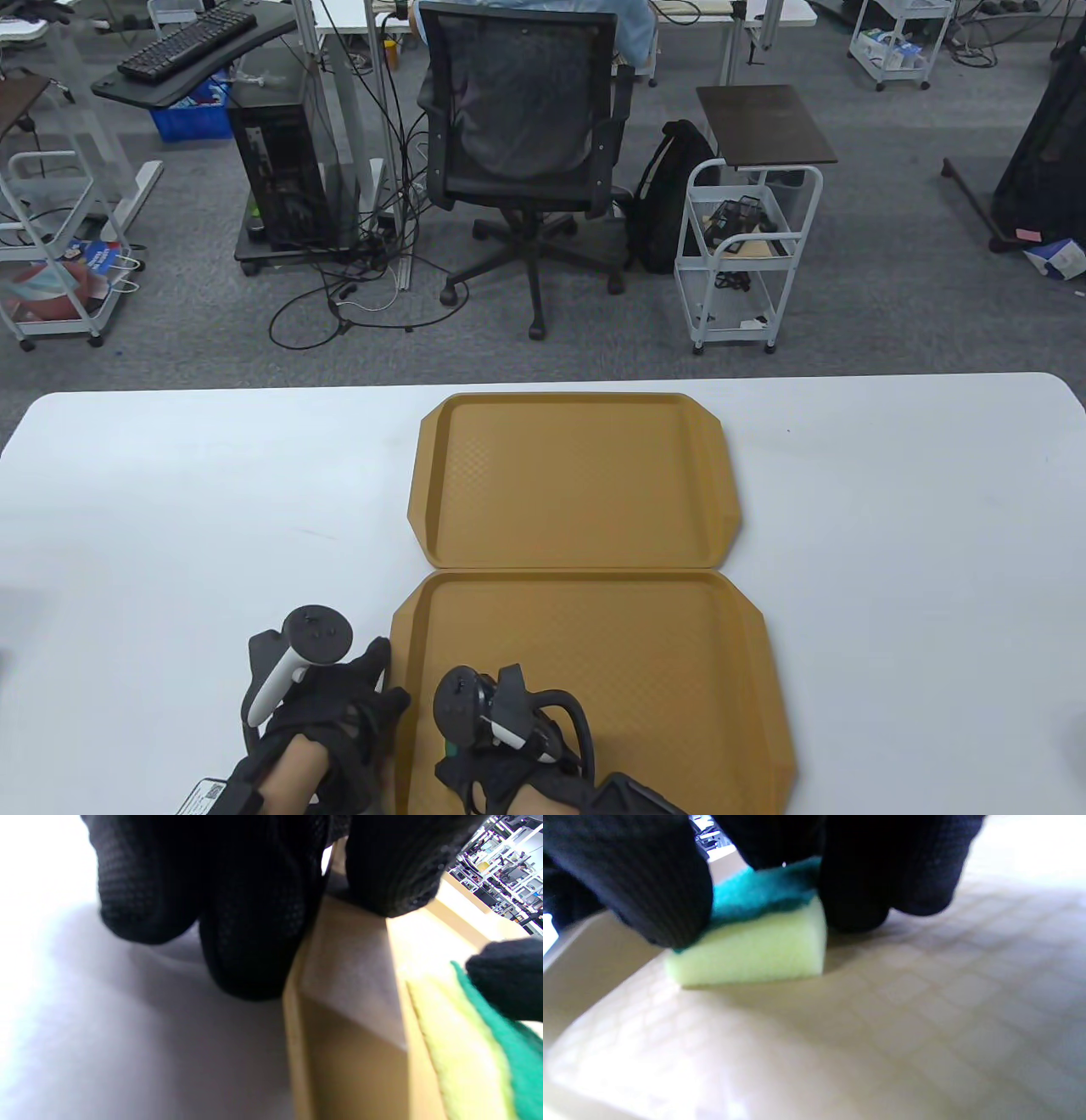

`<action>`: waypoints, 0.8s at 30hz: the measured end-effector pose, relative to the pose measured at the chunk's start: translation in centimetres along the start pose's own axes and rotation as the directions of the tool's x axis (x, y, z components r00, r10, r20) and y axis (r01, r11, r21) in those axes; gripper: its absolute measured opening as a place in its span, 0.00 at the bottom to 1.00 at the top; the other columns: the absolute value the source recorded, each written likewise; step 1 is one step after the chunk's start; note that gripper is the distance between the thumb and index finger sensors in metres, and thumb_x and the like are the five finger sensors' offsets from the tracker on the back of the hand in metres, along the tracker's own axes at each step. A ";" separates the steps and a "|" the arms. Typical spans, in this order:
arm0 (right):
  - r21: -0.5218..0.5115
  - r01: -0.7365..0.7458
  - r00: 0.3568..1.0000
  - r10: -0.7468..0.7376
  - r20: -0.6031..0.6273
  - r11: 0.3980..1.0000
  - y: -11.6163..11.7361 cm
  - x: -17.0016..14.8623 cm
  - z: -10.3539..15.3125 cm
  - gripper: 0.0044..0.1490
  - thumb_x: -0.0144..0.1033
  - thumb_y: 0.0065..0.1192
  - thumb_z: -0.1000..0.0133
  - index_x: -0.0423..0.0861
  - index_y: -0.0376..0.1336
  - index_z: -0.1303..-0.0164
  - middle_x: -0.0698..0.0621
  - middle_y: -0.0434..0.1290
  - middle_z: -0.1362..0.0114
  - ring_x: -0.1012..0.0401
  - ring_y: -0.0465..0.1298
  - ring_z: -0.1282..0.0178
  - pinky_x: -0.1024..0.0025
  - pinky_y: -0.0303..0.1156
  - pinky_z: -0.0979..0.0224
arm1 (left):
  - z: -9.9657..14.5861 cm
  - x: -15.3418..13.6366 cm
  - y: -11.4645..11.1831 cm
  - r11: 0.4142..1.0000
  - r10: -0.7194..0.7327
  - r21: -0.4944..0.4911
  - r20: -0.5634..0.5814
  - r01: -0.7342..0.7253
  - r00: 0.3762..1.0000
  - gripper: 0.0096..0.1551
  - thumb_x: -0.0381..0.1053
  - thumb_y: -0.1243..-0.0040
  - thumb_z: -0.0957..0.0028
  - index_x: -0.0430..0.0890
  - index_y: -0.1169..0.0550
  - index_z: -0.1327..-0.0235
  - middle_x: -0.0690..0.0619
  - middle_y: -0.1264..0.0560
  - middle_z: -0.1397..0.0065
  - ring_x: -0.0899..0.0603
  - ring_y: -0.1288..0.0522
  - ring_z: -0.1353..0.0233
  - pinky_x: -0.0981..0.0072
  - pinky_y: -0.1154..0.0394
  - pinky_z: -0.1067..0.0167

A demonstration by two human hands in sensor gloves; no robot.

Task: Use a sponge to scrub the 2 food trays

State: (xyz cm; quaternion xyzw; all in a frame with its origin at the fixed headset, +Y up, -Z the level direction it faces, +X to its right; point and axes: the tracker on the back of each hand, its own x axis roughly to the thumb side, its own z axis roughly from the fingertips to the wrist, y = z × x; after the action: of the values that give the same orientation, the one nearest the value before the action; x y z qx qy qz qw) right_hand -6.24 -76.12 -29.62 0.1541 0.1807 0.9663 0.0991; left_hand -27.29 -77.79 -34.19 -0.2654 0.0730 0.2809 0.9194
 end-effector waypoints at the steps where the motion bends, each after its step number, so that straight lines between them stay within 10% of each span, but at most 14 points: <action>1: -0.004 -0.008 1.000 0.008 -0.003 1.000 -0.1 -0.3 0.2 0.53 0.53 0.77 0.51 0.46 0.54 0.21 0.40 0.54 0.17 0.46 0.75 0.41 0.51 0.76 0.37 | 0.0 0.0 0.0 1.000 0.000 0.000 0.000 0.000 1.000 0.45 0.60 0.32 0.54 0.57 0.39 0.23 0.52 0.13 0.51 0.48 0.07 0.65 0.58 0.11 0.62; 24: -0.020 0.017 0.970 -0.022 -0.243 1.000 -2.9 -16.6 5.5 0.52 0.51 0.77 0.51 0.48 0.53 0.20 0.43 0.52 0.15 0.43 0.72 0.33 0.46 0.74 0.32 | 0.0 0.0 -0.1 1.000 -0.003 0.006 -0.004 0.004 1.000 0.45 0.60 0.32 0.54 0.56 0.39 0.23 0.52 0.13 0.51 0.48 0.07 0.64 0.58 0.11 0.61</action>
State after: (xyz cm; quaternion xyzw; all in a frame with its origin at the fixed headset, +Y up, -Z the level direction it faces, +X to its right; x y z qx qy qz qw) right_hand 11.46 -75.79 -30.23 0.0320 0.1845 0.9784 0.0871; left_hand -27.28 -77.82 -34.12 -0.2633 0.0751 0.2785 0.9206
